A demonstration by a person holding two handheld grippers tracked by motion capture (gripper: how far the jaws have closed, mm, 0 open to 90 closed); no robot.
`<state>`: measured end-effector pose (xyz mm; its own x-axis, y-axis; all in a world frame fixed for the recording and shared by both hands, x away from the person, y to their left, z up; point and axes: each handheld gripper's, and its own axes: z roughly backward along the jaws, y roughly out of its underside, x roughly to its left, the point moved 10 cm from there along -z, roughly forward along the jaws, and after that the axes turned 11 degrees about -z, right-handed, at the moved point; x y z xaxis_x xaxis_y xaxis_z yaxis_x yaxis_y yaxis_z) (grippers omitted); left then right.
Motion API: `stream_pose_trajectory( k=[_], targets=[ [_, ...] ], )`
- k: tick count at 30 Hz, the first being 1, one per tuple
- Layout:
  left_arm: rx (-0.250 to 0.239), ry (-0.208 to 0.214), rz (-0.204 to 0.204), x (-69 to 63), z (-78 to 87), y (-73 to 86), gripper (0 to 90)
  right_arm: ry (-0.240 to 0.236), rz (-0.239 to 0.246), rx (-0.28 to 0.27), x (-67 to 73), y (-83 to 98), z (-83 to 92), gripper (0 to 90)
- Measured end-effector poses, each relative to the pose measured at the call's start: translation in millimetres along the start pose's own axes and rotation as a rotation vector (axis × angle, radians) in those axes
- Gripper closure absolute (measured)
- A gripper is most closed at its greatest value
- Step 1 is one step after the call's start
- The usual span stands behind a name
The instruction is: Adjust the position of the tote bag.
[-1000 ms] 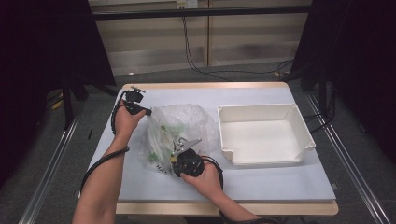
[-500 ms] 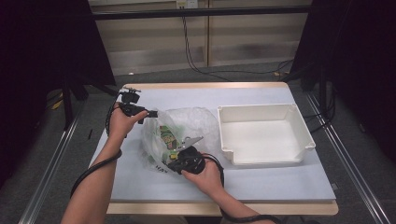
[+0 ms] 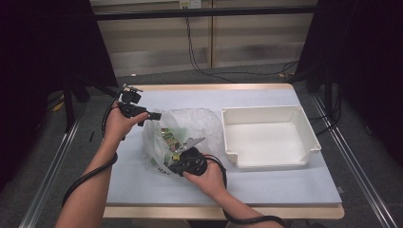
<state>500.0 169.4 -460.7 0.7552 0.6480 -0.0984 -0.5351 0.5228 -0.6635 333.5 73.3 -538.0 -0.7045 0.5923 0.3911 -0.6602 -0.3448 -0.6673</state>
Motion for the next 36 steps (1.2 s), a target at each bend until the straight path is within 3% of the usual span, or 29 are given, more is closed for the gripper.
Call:
stream_pose_trajectory(
  k=[6,10,11,18,25,29,35,36],
  targets=[
    [-0.003,-0.013,0.004,-6.2,6.2,-2.4,21.0,0.013,0.006,-0.002,-0.2,-1.5,1.3,84.4],
    [0.022,-0.003,-0.046,-13.2,14.1,-2.9,28.2,0.024,0.009,0.001,-0.4,-1.6,0.7,84.5],
    [0.016,-0.003,-0.037,-16.4,15.0,-4.3,30.3,0.024,0.009,0.001,-0.4,-1.6,0.1,84.5],
    [0.026,0.067,-0.052,-38.5,17.3,-5.7,46.8,0.025,0.011,0.005,1.6,-2.7,-2.1,84.2],
    [0.03,0.096,-0.073,-55.3,18.7,-8.9,66.2,0.042,-0.002,-0.005,1.5,-5.0,-2.8,83.8],
    [0.008,0.127,-0.05,-67.0,16.6,-10.8,74.0,0.048,0.0,-0.007,3.5,-5.8,-5.1,83.7],
    [0.067,0.143,-0.069,-74.1,3.9,8.5,77.3,0.056,-0.002,-0.001,5.0,-4.3,-10.6,83.7],
    [0.052,0.136,-0.036,-76.3,0.1,10.8,77.2,0.057,-0.005,0.0,5.1,-4.1,-11.1,83.7]
  ],
)
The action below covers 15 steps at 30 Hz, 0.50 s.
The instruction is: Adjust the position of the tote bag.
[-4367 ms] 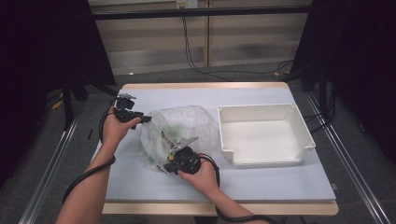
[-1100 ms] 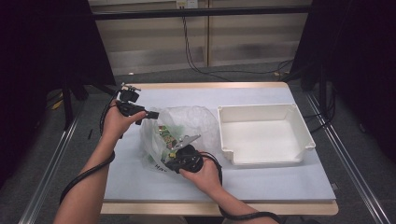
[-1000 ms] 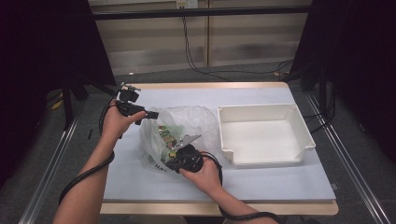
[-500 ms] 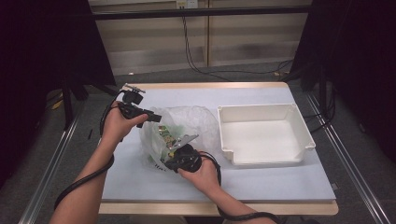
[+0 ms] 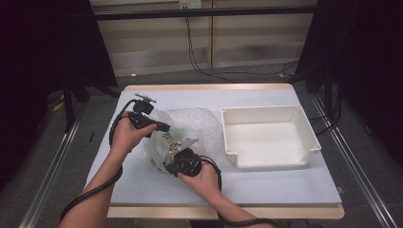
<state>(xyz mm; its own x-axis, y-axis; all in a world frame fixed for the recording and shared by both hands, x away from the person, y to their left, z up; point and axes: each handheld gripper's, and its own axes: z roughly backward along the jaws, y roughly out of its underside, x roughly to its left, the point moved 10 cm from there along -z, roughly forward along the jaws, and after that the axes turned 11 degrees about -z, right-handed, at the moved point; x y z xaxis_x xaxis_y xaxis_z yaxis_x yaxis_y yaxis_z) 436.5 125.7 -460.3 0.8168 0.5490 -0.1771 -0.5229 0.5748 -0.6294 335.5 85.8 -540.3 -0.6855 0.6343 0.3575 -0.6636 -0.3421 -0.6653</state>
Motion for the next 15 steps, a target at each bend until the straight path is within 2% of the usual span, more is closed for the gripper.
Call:
stream_pose_trajectory(
  k=[1,3,6,8,9,11,12,13,14,15],
  targets=[
    [0.022,0.009,-0.018,0.7,-0.7,6.6,77.1,0.002,-0.001,0.003,0.0,0.3,-0.3,83.6],
    [0.004,-0.002,0.01,-2.7,-5.7,15.3,77.0,0.004,0.002,0.004,-0.8,0.2,-0.5,83.1],
    [0.057,-0.03,-0.018,-0.2,-12.2,31.9,76.6,-0.012,-0.007,0.002,-0.4,0.5,-0.5,82.4],
    [0.079,-0.045,-0.018,4.0,-15.8,41.7,77.0,-0.007,-0.01,0.001,-1.4,0.5,0.8,81.8],
    [0.073,-0.054,0.003,4.9,-18.2,44.6,77.6,-0.001,-0.012,0.005,-2.1,1.3,2.5,81.8],
    [0.083,-0.054,0.006,7.4,-18.6,51.6,80.4,0.0,-0.009,-0.005,-3.3,1.2,4.9,80.2],
    [0.096,-0.066,-0.005,10.0,-17.8,55.4,81.6,0.0,-0.01,0.001,-3.9,2.3,6.3,79.2],
    [0.064,-0.069,0.039,8.0,-20.6,55.4,82.3,-0.008,-0.01,-0.001,-4.3,2.4,6.7,77.2],
    [0.094,-0.068,0.01,9.9,-19.3,60.7,84.0,-0.006,-0.016,0.005,-5.4,3.3,7.9,77.0],
    [0.109,-0.075,0.003,11.5,-19.3,64.6,85.4,-0.003,-0.016,0.001,-6.7,2.9,8.6,75.9]
  ],
)
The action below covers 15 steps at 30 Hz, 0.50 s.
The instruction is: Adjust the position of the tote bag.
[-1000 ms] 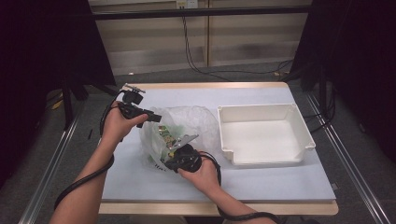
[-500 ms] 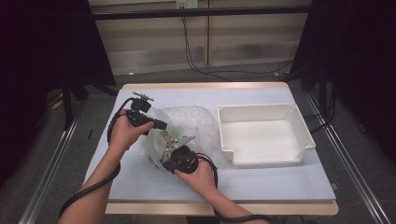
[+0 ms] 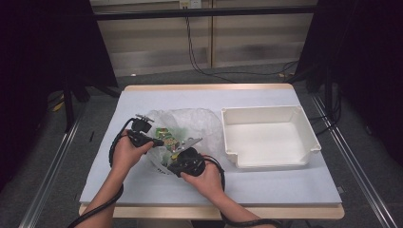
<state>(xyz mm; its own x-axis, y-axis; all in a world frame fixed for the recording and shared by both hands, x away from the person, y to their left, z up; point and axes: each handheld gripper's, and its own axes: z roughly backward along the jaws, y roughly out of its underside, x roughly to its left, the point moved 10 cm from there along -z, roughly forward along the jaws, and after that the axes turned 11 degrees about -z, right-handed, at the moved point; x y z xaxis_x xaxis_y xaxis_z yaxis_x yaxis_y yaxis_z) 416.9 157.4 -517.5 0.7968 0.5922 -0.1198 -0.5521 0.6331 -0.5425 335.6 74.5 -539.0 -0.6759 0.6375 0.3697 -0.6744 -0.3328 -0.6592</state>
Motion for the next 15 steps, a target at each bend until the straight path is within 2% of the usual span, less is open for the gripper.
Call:
stream_pose_trajectory(
  k=[1,4,5,7,8,10,11,15],
  targets=[
    [-0.01,0.004,0.014,-0.4,-1.7,1.8,86.0,0.003,-0.006,0.003,-1.0,0.1,1.4,74.5],
    [-0.001,0.019,0.021,2.9,-2.2,10.7,88.1,0.006,-0.005,-0.008,-4.0,-1.3,5.6,71.7],
    [-0.021,0.017,0.047,2.2,-3.2,10.4,88.6,0.019,0.006,-0.005,-6.5,-1.2,8.3,71.2],
    [-0.005,0.022,0.03,4.0,-0.7,16.3,89.7,0.025,0.013,-0.007,-9.7,-1.5,12.1,70.9],
    [-0.01,0.025,0.025,3.9,0.2,17.9,89.8,0.033,-0.003,-0.004,-10.2,-1.1,13.7,70.8],
    [-0.012,0.012,0.025,3.4,1.9,19.8,90.0,0.034,0.004,-0.019,-13.6,-3.3,16.1,68.6],
    [-0.004,0.011,-0.004,3.1,3.3,21.1,90.0,0.052,0.006,-0.017,-15.6,-3.9,18.4,66.6],
    [-0.01,0.019,-0.014,-0.9,2.1,21.3,90.0,0.054,0.018,-0.035,-14.2,-11.5,21.9,64.9]
  ],
)
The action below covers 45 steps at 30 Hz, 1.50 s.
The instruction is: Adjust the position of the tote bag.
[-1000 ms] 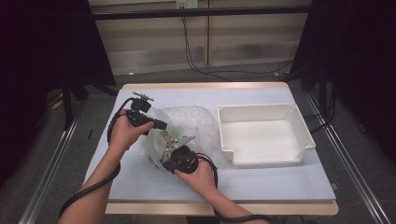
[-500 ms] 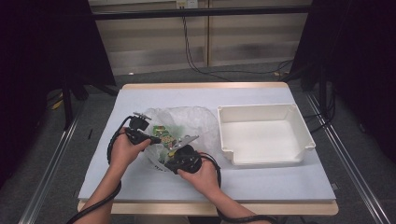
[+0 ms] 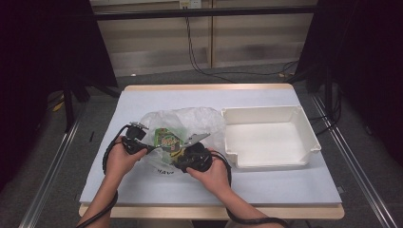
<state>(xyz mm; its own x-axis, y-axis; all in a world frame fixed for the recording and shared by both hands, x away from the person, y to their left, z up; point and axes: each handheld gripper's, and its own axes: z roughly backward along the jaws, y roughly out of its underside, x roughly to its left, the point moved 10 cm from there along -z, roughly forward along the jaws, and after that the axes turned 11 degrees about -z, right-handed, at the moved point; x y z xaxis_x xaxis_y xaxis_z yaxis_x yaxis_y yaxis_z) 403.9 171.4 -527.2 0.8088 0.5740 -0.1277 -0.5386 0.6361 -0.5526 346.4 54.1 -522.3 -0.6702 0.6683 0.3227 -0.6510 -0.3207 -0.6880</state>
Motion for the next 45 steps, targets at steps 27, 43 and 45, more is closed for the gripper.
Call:
stream_pose_trajectory(
  k=[27,43,45],
  targets=[
    [0.012,0.041,-0.072,-2.9,-2.7,-2.4,89.9,0.052,-0.012,0.012,-29.1,-49.1,-17.1,49.3],
    [0.019,0.077,-0.017,-9.8,6.1,11.2,90.0,-0.029,-0.082,0.118,-37.9,8.8,-7.3,80.2],
    [0.021,0.083,-0.007,-11.0,7.2,14.0,90.0,-0.038,-0.088,0.106,-36.3,14.3,-6.3,82.7]
  ],
)
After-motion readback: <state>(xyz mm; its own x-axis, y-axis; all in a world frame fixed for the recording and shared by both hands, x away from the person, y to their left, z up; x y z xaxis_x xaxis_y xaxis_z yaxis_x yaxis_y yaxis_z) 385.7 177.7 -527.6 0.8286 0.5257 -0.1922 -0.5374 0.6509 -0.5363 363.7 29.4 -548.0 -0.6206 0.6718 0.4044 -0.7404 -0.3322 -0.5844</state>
